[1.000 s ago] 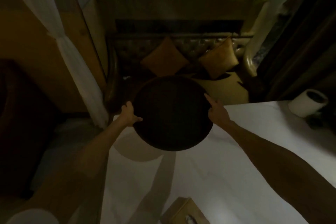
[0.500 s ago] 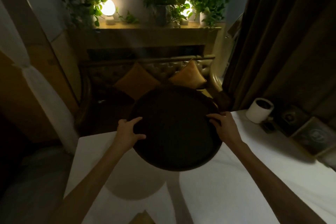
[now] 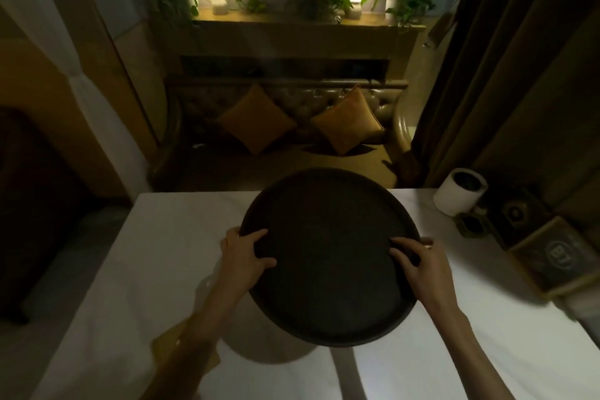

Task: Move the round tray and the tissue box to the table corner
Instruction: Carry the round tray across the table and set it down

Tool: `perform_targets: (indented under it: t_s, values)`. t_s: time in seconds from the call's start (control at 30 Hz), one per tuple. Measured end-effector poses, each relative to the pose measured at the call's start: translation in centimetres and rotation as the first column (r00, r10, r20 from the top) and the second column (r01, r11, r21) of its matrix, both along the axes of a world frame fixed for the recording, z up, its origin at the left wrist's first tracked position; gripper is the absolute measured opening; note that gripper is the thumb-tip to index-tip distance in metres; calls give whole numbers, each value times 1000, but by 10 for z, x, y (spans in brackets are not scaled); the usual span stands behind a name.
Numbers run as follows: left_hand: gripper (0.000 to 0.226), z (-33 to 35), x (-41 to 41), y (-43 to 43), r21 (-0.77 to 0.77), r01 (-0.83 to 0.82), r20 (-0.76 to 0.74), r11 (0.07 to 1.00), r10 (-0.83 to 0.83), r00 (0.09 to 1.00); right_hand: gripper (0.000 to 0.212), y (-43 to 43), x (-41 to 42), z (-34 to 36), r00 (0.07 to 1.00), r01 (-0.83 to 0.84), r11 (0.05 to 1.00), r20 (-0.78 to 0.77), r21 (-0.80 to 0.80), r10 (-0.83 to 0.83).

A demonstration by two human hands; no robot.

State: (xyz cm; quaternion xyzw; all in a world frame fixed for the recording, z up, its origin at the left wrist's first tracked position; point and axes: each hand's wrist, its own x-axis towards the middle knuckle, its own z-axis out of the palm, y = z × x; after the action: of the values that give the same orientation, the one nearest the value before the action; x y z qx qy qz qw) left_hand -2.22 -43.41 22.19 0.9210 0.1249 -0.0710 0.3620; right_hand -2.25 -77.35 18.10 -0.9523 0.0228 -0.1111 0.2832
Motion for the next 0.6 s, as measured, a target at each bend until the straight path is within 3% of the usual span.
perform_targets:
  t_s: [0.27, 0.6]
  values:
    - [70, -12, -2, -42, 122, 197, -17, 973, -196, 980, 28, -32, -59, -7, 980, 196, 980, -32, 30, -195]
    - [70, -25, 22, -200, 63, 392, -19, 918, -391, 920, 27, -164, -99, -4, 909, 411, 911, -51, -42, -413]
